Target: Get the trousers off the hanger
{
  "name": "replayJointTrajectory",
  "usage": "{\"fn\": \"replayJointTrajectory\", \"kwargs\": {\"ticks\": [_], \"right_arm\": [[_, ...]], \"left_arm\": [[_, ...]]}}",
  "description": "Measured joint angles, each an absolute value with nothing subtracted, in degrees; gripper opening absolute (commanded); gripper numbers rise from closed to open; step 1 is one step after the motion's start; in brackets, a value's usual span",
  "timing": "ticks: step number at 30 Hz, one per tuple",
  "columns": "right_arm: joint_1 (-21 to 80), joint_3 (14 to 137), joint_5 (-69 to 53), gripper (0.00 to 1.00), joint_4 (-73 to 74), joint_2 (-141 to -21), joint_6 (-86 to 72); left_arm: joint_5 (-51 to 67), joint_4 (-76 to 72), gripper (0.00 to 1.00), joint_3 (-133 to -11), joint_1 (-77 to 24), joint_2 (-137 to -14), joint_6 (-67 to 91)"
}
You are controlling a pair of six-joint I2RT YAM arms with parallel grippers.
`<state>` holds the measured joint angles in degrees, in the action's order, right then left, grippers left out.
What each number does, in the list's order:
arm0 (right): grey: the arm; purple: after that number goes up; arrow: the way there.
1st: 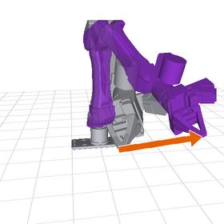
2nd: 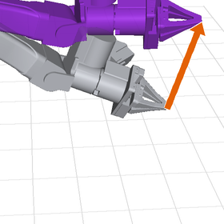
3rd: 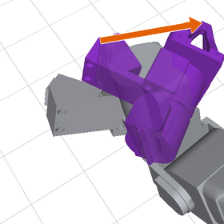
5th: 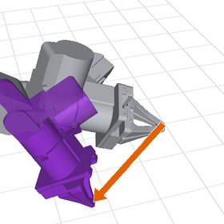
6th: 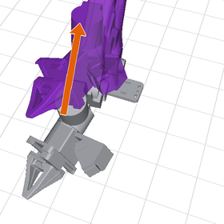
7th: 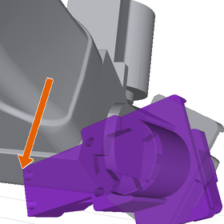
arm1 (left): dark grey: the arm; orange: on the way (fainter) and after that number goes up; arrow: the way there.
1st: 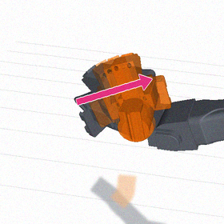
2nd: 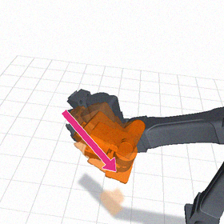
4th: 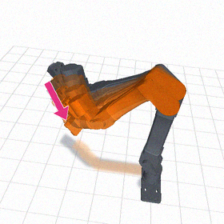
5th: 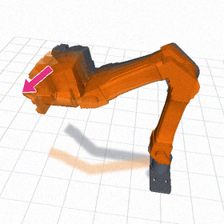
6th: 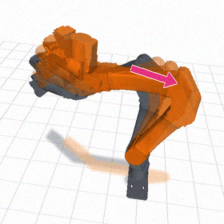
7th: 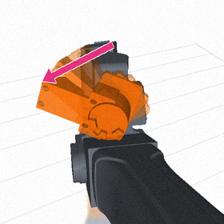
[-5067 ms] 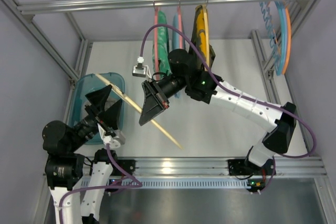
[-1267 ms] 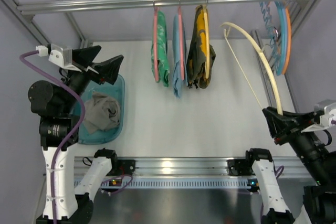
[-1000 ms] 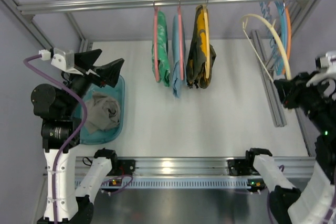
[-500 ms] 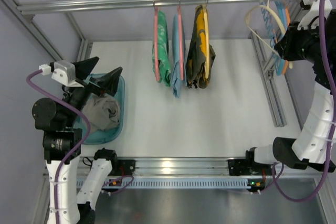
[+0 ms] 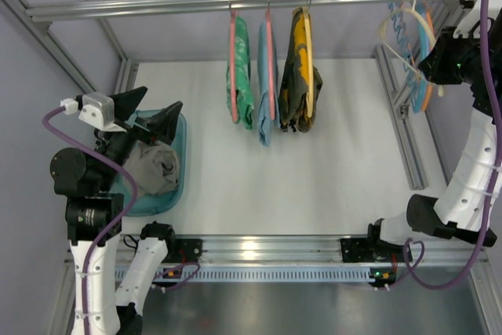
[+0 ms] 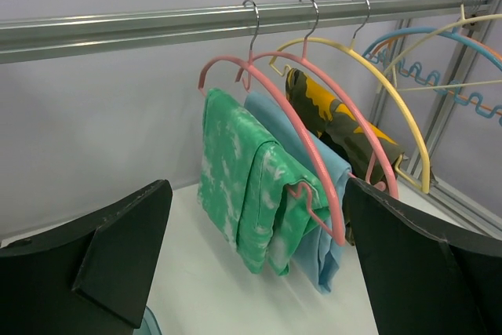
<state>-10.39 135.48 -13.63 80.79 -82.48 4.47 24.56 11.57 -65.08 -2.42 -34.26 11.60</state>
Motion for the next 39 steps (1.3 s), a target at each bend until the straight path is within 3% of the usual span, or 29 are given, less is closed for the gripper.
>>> {"fn": "replayJointTrajectory", "kwargs": {"ticks": [13, 21, 25, 27, 28, 35, 36, 39], "right_arm": [[-15.9, 133.4, -19.0, 0.0, 80.4, -83.8, 3.9], [-15.9, 109.0, -20.0, 0.0, 68.9, -74.2, 4.5], [-15.9, 103.3, -19.7, 0.27, 64.2, -72.2, 4.4], [-15.9, 101.4, -18.6, 0.31, 64.7, -70.7, 4.5], [-15.9, 100.6, -18.0, 0.4, 65.2, -69.8, 4.5], [-15.9, 100.2, -15.1, 0.58, 65.7, -66.4, 5.5], [-15.9, 100.2, -14.8, 0.66, 65.7, -66.1, 5.6], [-15.9, 100.6, -14.5, 0.76, 66.1, -65.1, 6.0]], "left_arm": [[24.6, 11.6, 0.98, -64.3, -2.4, -34.2, 10.7], [24.6, 11.6, 0.98, -63.5, -2.4, -34.3, 10.5], [24.6, 11.6, 0.98, -63.5, -2.4, -34.3, 10.5], [24.6, 11.6, 0.98, -63.5, -2.4, -34.3, 10.5], [24.6, 11.6, 0.98, -63.5, -2.4, -34.3, 10.5], [25.6, 13.2, 0.98, -63.9, -2.4, -35.9, 10.4], [25.7, 14.3, 0.98, -64.4, -2.4, -36.7, 10.4], [25.7, 17.2, 0.98, -66.4, -2.4, -39.8, 10.3]]}}
